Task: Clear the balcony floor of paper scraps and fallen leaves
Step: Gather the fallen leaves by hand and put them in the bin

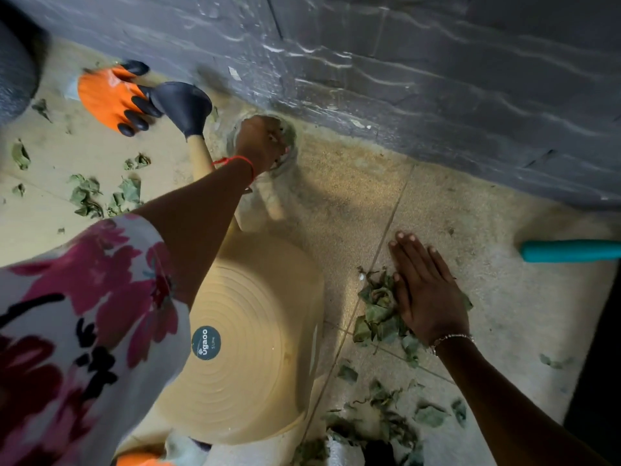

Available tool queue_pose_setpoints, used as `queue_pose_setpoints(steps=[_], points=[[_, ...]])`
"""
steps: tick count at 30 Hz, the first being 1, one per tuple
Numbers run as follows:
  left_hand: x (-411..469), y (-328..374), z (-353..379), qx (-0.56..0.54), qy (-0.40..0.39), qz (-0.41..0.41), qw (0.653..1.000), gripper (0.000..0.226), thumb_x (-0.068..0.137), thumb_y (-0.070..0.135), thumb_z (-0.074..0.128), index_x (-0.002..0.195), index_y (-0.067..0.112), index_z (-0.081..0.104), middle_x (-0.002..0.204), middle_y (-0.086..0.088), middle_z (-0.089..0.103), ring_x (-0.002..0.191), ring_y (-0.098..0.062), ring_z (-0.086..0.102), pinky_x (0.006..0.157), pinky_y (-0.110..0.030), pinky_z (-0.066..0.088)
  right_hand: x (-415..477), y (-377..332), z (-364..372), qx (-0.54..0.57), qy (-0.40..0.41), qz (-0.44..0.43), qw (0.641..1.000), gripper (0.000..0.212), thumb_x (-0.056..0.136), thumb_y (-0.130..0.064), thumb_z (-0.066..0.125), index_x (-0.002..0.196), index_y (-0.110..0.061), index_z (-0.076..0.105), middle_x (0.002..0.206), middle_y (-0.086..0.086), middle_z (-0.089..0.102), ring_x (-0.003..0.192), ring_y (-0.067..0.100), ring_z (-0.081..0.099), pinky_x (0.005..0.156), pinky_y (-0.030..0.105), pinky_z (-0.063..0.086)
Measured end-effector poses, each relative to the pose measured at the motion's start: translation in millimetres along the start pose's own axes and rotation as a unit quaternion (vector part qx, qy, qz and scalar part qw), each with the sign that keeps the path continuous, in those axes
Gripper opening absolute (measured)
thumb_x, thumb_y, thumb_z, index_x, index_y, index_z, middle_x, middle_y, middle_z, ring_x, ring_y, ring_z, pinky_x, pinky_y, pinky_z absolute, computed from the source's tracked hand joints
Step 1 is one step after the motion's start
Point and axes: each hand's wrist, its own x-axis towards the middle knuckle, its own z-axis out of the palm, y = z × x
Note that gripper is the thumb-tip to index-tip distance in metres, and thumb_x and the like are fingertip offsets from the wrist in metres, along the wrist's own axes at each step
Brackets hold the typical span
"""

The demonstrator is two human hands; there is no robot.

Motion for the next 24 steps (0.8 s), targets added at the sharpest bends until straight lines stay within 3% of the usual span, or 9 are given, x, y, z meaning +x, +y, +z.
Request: queue_pose_setpoints(steps=[4, 8, 10, 13, 15, 17, 19, 22, 24], points=[[7, 3, 7, 0.043, -0.019, 0.036, 0.998, 0.011, 0.075, -0.003, 0.062, 0.075, 0.007, 0.068, 0.105, -0.019, 0.068, 0.1, -0.032, 0.062, 0.087, -0.035, 0.047, -1, 1, 0, 0.0, 0.008, -0.006, 1.0, 0.051, 0.094, -0.024, 0.029, 0.142, -0.008, 0.033, 0.149, 0.004, 0.027, 0.14, 0.013, 0.021, 0.116, 0.031, 0.012], [5, 4, 10, 0.044, -0.007, 0.072, 0.996, 0.025, 0.076, -0.009, 0.054, 0.073, 0.016, 0.053, 0.095, -0.022, 0.064, 0.088, -0.031, 0.058, 0.078, -0.029, 0.039, 1, 0, 1, -0.001, 0.01, -0.01, 1.0, 0.051, 0.093, -0.023, 0.029, 0.142, -0.008, 0.033, 0.15, 0.005, 0.028, 0.14, 0.014, 0.021, 0.116, 0.031, 0.012], [1, 6, 12, 0.043, -0.003, 0.088, 0.995, 0.032, 0.077, -0.008, 0.052, 0.063, 0.02, 0.048, 0.085, -0.018, 0.06, 0.08, -0.027, 0.053, 0.081, -0.031, 0.04, -1, 1, 1, 0.001, 0.01, -0.01, 1.0, 0.051, 0.093, -0.024, 0.029, 0.142, -0.008, 0.033, 0.15, 0.005, 0.029, 0.14, 0.014, 0.021, 0.116, 0.031, 0.013], [1, 6, 10, 0.08, -0.036, 0.1, 0.991, 0.016, 0.082, -0.002, 0.053, 0.072, 0.0, 0.065, 0.085, -0.026, 0.065, 0.085, -0.034, 0.06, 0.081, -0.033, 0.038, -1, 2, 2, -0.001, 0.01, -0.009, 1.0, 0.051, 0.094, -0.024, 0.029, 0.142, -0.008, 0.034, 0.15, 0.006, 0.031, 0.14, 0.015, 0.022, 0.116, 0.031, 0.013], [3, 3, 3, 0.083, -0.047, 0.09, 0.991, 0.019, 0.081, 0.013, 0.059, 0.081, -0.003, 0.07, 0.088, -0.025, 0.067, 0.088, -0.036, 0.062, 0.082, -0.033, 0.045, 2, 2, 3, -0.003, 0.008, -0.014, 1.0, 0.051, 0.094, -0.025, 0.028, 0.142, -0.008, 0.035, 0.15, 0.007, 0.032, 0.14, 0.015, 0.022, 0.116, 0.031, 0.013], [5, 1, -1, 0.094, -0.057, 0.07, 0.991, 0.018, 0.077, 0.02, 0.068, 0.085, 0.005, 0.072, 0.092, -0.017, 0.069, 0.092, -0.033, 0.063, 0.086, -0.035, 0.049, 4, 3, 4, -0.002, 0.007, -0.015, 1.0, 0.051, 0.094, -0.025, 0.029, 0.142, -0.008, 0.035, 0.15, 0.006, 0.032, 0.14, 0.016, 0.024, 0.116, 0.032, 0.013], [3, 4, 2, 0.099, -0.096, 0.074, 0.988, 0.012, 0.08, 0.015, 0.07, 0.089, 0.005, 0.071, 0.091, -0.015, 0.065, 0.091, -0.026, 0.06, 0.086, -0.031, 0.046, -1, 4, 3, -0.007, 0.015, -0.012, 1.0, 0.051, 0.093, -0.024, 0.03, 0.142, -0.008, 0.036, 0.149, 0.006, 0.033, 0.14, 0.016, 0.025, 0.116, 0.031, 0.014], [-7, 17, -1, 0.05, -0.136, 0.1, 0.984, 0.011, 0.084, 0.016, 0.068, 0.08, 0.009, 0.061, 0.08, -0.008, 0.057, 0.078, -0.016, 0.052, 0.068, -0.015, 0.043, -1, 3, 5, -0.002, 0.022, -0.014, 1.0, 0.051, 0.094, -0.024, 0.03, 0.142, -0.009, 0.035, 0.149, 0.006, 0.033, 0.14, 0.015, 0.025, 0.117, 0.03, 0.012], [-17, 28, -5, 0.001, -0.211, 0.119, 0.97, 0.015, 0.083, 0.015, 0.068, 0.071, 0.011, 0.061, 0.069, -0.004, 0.06, 0.065, -0.008, 0.056, 0.063, -0.012, 0.043, -4, 3, 7, 0.001, 0.029, -0.011, 1.0, 0.05, 0.094, -0.024, 0.031, 0.142, -0.01, 0.035, 0.15, 0.005, 0.032, 0.14, 0.015, 0.024, 0.117, 0.031, 0.013]])
